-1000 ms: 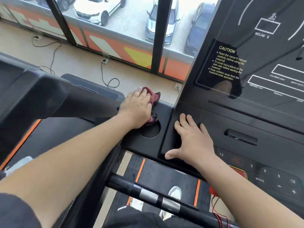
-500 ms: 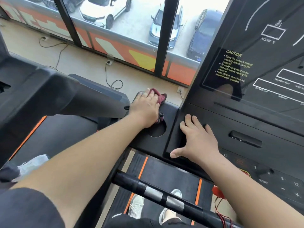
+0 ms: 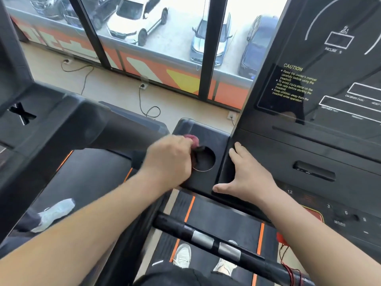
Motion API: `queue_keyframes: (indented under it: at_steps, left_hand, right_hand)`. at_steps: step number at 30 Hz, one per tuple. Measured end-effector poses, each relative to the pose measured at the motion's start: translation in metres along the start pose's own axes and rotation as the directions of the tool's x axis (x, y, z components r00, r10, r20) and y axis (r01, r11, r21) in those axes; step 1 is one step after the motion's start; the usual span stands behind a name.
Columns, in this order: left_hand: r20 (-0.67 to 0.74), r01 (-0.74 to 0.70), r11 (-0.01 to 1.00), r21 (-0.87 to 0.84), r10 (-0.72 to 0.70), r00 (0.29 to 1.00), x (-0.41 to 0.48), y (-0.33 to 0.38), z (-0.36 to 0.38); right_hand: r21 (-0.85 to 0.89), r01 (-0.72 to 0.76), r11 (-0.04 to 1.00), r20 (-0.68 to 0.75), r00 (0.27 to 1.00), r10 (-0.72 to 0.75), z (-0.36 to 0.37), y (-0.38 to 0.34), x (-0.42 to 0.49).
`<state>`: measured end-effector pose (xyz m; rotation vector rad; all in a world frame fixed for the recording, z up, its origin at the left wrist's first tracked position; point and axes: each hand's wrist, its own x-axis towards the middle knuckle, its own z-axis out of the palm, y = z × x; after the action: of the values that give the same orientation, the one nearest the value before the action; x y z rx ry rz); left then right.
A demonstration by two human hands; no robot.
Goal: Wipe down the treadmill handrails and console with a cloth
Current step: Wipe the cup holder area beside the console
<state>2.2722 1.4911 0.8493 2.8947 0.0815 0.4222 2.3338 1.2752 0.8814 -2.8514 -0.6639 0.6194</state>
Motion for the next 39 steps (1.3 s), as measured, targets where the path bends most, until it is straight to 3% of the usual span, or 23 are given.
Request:
queue_keyframes:
  at_steps: [3,6,9,15,21,27,32,39]
  left_hand:
    - [-0.009,0.021,0.997,0.071,-0.021,1.0,0.004,-0.013,-0.005]
    - [0.363,-0.047,0.994,0.098,0.008,0.932,-0.019,-0.011,0.032]
    - [0.476,-0.053,0.995,0.088,0.005,0.879,-0.004,-0.023,0.049]
    - [0.546,0.014,0.998,0.066,-0.048,0.837,0.078,-0.025,0.058]
    - [0.437,-0.074,0.997,-0.015,0.073,0.896,-0.006,0.028,0.047]
    - [0.408,-0.154,0.987,0.041,0.124,0.905,-0.005,0.013,0.064]
    - [0.398,0.06,0.994,0.095,-0.093,0.913,-0.033,0.001,0.048]
    - [0.516,0.093,0.996,0.01,-0.085,0.853,0.067,-0.029,0.057]
  right_hand:
    - [0.007,0.004,1.0,-0.012,1.0,-0.004,0.007,-0.005,0.001]
    - [0.005,0.015,1.0,-0.005,1.0,-0.014,0.016,0.001,0.005]
    - [-0.01,0.041,0.999,0.015,0.999,-0.04,0.016,0.007,0.007]
    - [0.011,0.038,0.999,-0.009,0.999,-0.038,0.021,0.007,0.013]
    - [0.046,0.047,0.998,-0.014,0.999,-0.047,0.027,0.013,0.017]
    - [0.057,0.039,0.998,-0.014,0.999,-0.038,0.027,0.014,0.015]
    - [0.056,0.04,0.998,-0.003,0.999,-0.04,0.025,0.012,0.015]
    - [0.023,0.031,0.999,0.0,1.0,-0.031,0.022,0.009,0.015]
